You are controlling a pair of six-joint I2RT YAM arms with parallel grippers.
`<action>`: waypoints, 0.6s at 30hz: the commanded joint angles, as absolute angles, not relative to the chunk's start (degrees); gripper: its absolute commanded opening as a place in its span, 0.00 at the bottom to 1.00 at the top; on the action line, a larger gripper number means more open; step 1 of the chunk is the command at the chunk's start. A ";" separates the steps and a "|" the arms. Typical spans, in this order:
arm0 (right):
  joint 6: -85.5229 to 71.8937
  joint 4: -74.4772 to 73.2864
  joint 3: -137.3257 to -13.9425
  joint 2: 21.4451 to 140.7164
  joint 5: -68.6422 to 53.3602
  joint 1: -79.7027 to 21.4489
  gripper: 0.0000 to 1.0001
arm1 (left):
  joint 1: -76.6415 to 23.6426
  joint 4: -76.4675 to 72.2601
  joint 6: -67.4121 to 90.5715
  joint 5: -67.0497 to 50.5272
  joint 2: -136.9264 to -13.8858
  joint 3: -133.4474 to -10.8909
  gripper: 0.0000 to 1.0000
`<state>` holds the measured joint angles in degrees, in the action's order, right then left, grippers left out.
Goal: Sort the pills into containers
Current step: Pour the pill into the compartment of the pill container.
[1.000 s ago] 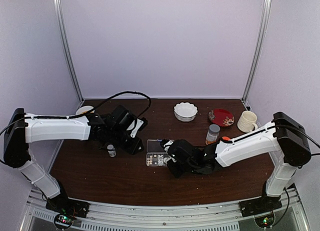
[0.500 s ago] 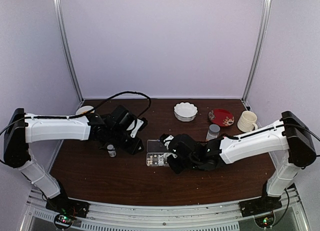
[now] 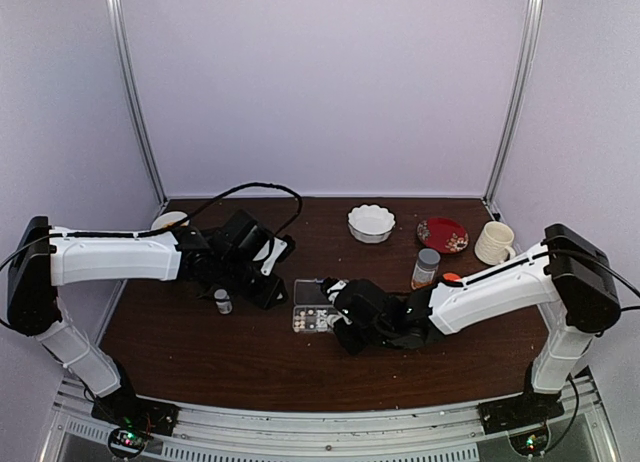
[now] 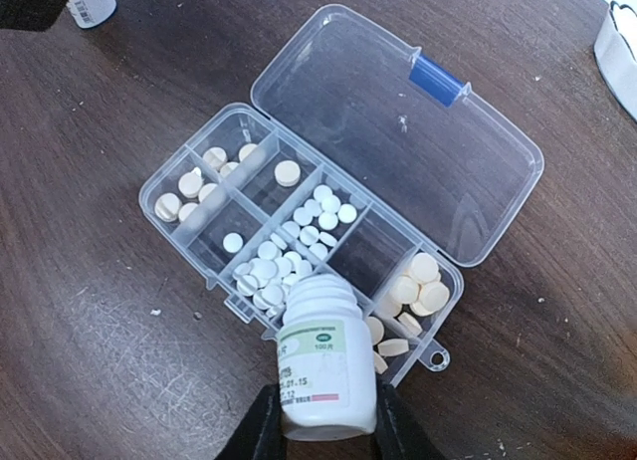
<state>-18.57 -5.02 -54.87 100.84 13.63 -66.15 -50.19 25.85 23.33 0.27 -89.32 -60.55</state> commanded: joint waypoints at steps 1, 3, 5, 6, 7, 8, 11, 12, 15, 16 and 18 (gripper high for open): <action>-17.45 -8.42 -56.99 99.17 16.08 -66.34 0.00 | -49.92 25.41 23.73 0.18 -89.48 -61.68 0.00; -16.86 -9.08 -58.06 99.07 16.24 -66.32 0.00 | -49.92 25.43 23.73 0.11 -89.38 -61.70 0.00; -16.41 -9.40 -58.77 98.69 16.34 -66.32 0.00 | -49.91 25.41 23.86 0.16 -89.30 -61.62 0.00; -16.23 -9.79 -59.18 98.44 16.53 -66.25 0.00 | -49.92 25.40 23.90 0.17 -89.26 -61.54 0.00; -15.99 -10.17 -59.57 98.05 16.71 -66.22 0.00 | -49.92 25.44 23.91 0.18 -89.29 -61.45 0.00; -15.85 -10.51 -59.93 97.62 16.88 -66.19 0.00 | -49.92 25.45 23.91 0.18 -89.27 -61.44 0.00; -15.80 -10.89 -59.92 95.91 17.01 -66.25 0.00 | -49.92 25.33 23.91 0.15 -89.21 -61.35 0.00; -15.94 -10.80 -59.61 95.79 17.00 -66.21 0.00 | -49.92 25.37 23.86 0.17 -89.20 -61.35 0.00; -16.70 -10.53 -58.42 97.02 16.56 -66.22 0.00 | -49.89 25.41 23.73 0.22 -89.26 -61.52 0.00; -17.04 -10.41 -57.87 97.78 16.22 -66.23 0.00 | -49.92 25.45 23.65 0.26 -89.23 -61.57 0.00; -17.62 -9.93 -56.97 99.28 14.84 -66.26 0.00 | -49.92 25.45 23.58 0.26 -89.17 -61.54 0.00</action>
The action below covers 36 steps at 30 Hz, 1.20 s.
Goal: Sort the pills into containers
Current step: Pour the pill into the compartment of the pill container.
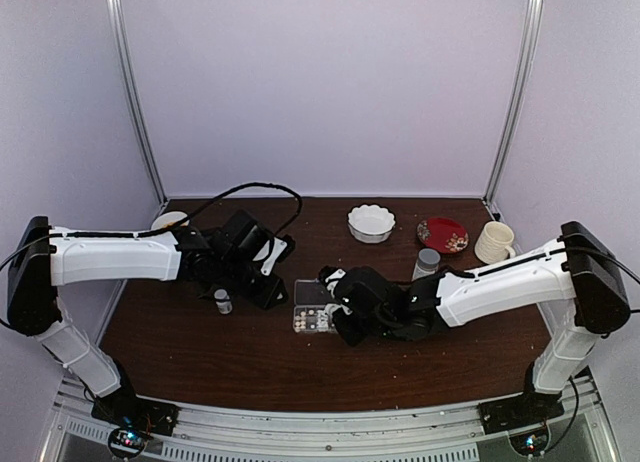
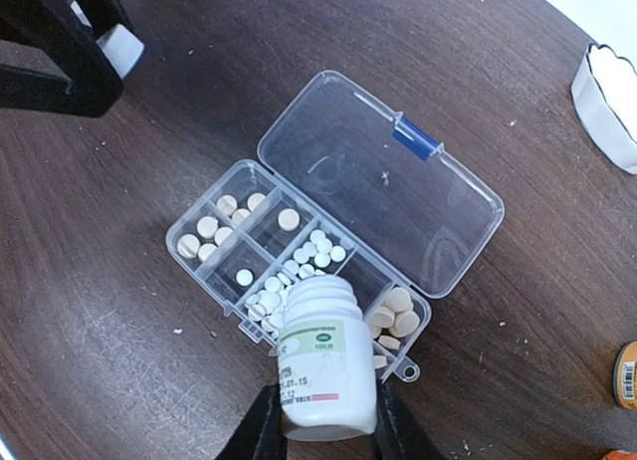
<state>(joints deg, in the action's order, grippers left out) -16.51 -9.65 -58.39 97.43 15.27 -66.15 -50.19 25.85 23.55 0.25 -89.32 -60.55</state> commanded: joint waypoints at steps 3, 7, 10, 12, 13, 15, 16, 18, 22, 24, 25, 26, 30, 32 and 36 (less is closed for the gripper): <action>-18.08 -10.12 -56.68 101.14 12.94 -66.24 0.00 | -49.88 25.48 23.55 0.26 -89.10 -61.44 0.00; -17.75 -10.63 -56.78 100.91 13.36 -66.25 0.00 | -49.90 25.73 23.55 0.35 -89.10 -61.44 0.00; -17.04 -11.44 -57.76 100.33 14.15 -66.21 0.00 | -49.92 25.68 23.47 0.35 -89.04 -61.61 0.00; -16.51 -12.07 -58.78 100.03 14.61 -66.17 0.00 | -49.91 25.73 23.47 0.27 -89.11 -61.77 0.00; -16.30 -12.17 -59.13 99.71 14.67 -66.18 0.00 | -49.92 25.74 23.47 0.26 -89.11 -61.79 0.00; -15.80 -12.87 -59.97 98.97 14.63 -66.02 0.00 | -49.90 25.82 23.42 0.34 -89.06 -61.79 0.00; -15.60 -13.36 -60.39 98.53 14.60 -65.94 0.00 | -49.92 25.90 23.38 0.34 -89.11 -61.79 0.00; -15.31 -14.38 -60.99 97.87 14.11 -65.91 0.00 | -49.92 25.87 23.38 0.34 -89.07 -61.79 0.00; -14.96 -15.75 -61.48 97.60 13.08 -65.73 0.00 | -49.92 25.89 23.92 0.78 -89.99 -61.81 0.00; -15.02 -14.95 -60.72 97.33 13.09 -65.64 0.00 | -49.86 26.08 25.11 1.31 -90.93 -61.79 0.00; -15.11 -14.27 -60.20 97.18 13.12 -65.51 0.00 | -49.79 26.21 25.58 1.38 -91.41 -61.71 0.00; -15.26 -13.56 -59.61 97.05 13.03 -65.44 0.00 | -49.82 26.20 25.99 1.33 -91.98 -61.58 0.00; -15.53 -10.28 -57.59 97.30 11.71 -64.68 0.00 | -49.83 26.27 26.80 0.42 -95.06 -61.64 0.00; -15.62 -8.77 -56.80 97.73 10.90 -64.36 0.00 | -49.83 26.51 27.16 0.61 -97.08 -61.93 0.00; -16.00 -7.37 -55.77 98.08 10.25 -64.08 0.00 | -49.83 26.46 27.78 1.07 -99.91 -62.14 0.00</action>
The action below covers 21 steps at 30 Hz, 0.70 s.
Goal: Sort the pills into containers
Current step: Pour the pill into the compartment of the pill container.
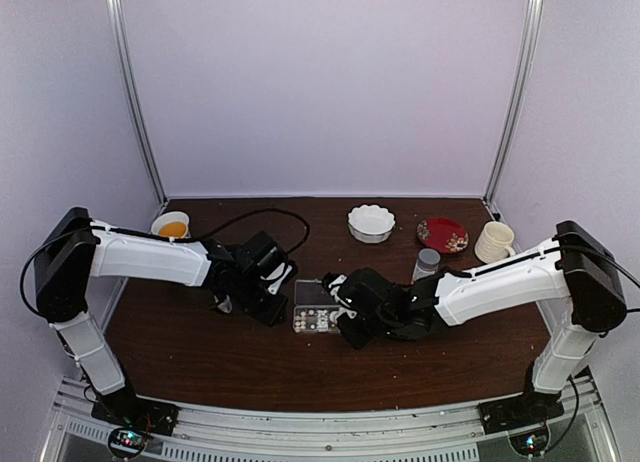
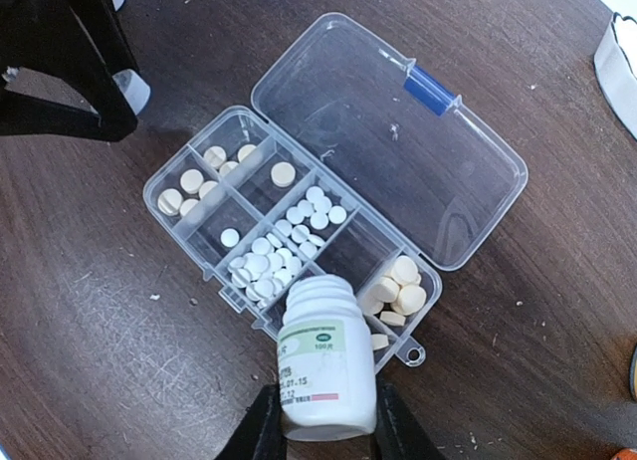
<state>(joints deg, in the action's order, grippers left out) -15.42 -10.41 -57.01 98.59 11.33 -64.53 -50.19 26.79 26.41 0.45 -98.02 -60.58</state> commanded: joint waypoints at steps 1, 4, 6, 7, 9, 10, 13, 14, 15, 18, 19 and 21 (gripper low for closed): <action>-16.07 -6.98 -55.42 98.01 10.15 -64.06 0.00 | -49.79 26.50 27.82 1.18 -100.19 -62.14 0.00; -16.26 -5.67 -54.45 97.70 9.58 -63.82 0.00 | -49.83 27.11 27.86 1.42 -101.22 -62.50 0.00; -16.32 -5.00 -53.96 97.56 8.99 -63.74 0.00 | -49.83 27.25 27.86 1.07 -101.86 -62.63 0.04; -16.30 -4.91 -53.95 97.60 8.75 -63.72 0.00 | -49.83 27.25 27.86 0.82 -102.13 -62.66 0.07; -16.35 -4.80 -54.02 97.64 8.64 -63.74 0.00 | -49.83 27.17 28.05 0.51 -102.51 -62.71 0.18; -16.40 -4.69 -54.02 97.71 8.59 -63.77 0.00 | -49.83 26.88 28.12 0.14 -102.56 -62.56 0.22; -16.44 -4.73 -54.06 97.92 8.61 -63.67 0.00 | -49.83 26.47 28.35 0.00 -102.50 -62.48 0.22; -16.44 -4.72 -54.01 97.83 8.53 -63.70 0.00 | -49.78 26.53 28.38 0.00 -102.48 -62.49 0.22; -16.44 -4.73 -53.97 97.77 8.53 -63.64 0.00 | -49.83 26.51 28.39 0.00 -102.48 -62.49 0.22; -16.52 -5.28 -54.09 97.44 8.61 -63.70 0.00 | -49.83 26.51 28.30 0.00 -102.35 -62.40 0.21; -16.59 -5.69 -54.13 97.25 8.66 -63.64 0.00 | -49.80 26.57 28.30 0.00 -102.32 -62.40 0.19; -16.74 -6.12 -53.71 96.21 8.77 -63.64 0.00 | -49.83 26.47 28.30 0.04 -102.08 -62.25 0.15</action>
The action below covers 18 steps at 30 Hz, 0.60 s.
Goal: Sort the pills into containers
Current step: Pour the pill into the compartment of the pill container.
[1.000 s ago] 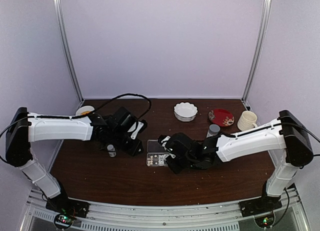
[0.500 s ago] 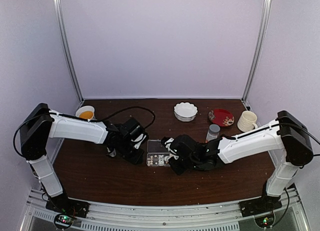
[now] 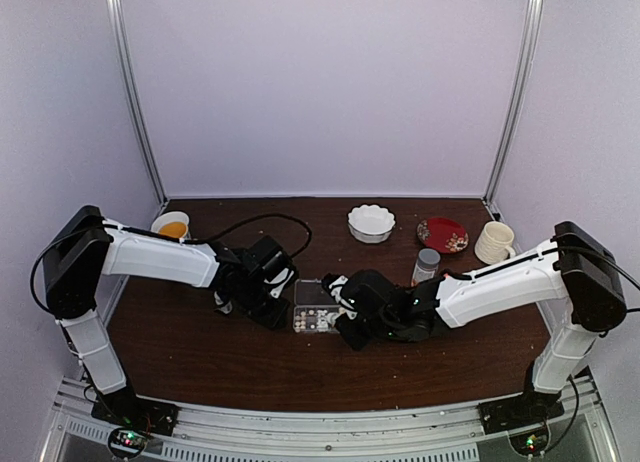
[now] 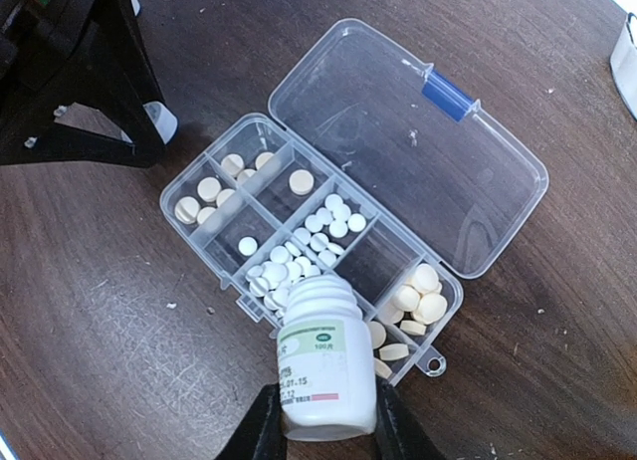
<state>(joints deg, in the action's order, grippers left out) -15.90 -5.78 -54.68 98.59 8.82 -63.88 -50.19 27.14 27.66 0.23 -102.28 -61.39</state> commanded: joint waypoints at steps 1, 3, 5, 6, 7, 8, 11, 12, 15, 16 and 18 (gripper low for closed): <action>-16.89 -6.29 -53.44 95.61 8.79 -63.63 0.00 | -49.79 26.48 28.30 0.19 -101.86 -62.19 0.15; -17.17 -6.66 -53.00 94.75 8.88 -63.71 0.00 | -49.81 26.46 28.30 0.45 -101.28 -62.06 0.14; -17.12 -5.32 -52.22 95.44 9.31 -63.60 0.00 | -49.83 26.47 28.21 0.67 -100.77 -62.04 0.14; -16.92 -5.89 -52.55 96.67 9.37 -63.53 0.00 | -49.82 26.52 28.21 0.67 -100.63 -62.09 0.14; -16.94 -7.75 -53.82 97.63 9.20 -63.52 0.00 | -49.83 26.46 28.21 0.68 -100.48 -62.20 0.14; -16.88 -8.02 -54.17 97.92 8.88 -63.64 0.00 | -49.83 26.56 28.17 0.64 -100.40 -62.30 0.13; -17.64 -5.18 -52.35 96.07 8.66 -63.69 0.00 | -49.83 26.80 28.21 0.53 -99.99 -62.19 0.12; -17.67 -4.87 -52.15 95.83 9.08 -63.65 0.00 | -49.83 26.81 28.28 0.70 -99.83 -62.02 0.12; -17.07 -6.73 -52.89 95.72 9.91 -63.76 0.00 | -49.83 26.87 28.26 0.72 -99.67 -61.96 0.11; -16.78 -5.51 -52.62 95.37 9.51 -63.65 0.00 | -49.82 26.92 28.22 0.73 -99.62 -61.96 0.11; -16.77 -4.95 -51.96 94.90 9.87 -63.58 0.00 | -49.83 27.03 28.13 0.75 -99.51 -61.96 0.11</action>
<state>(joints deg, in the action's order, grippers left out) -16.82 -6.35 -53.01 96.97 8.82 -63.86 -50.19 27.18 27.68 0.30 -101.45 -61.39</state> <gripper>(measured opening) 0.272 0.239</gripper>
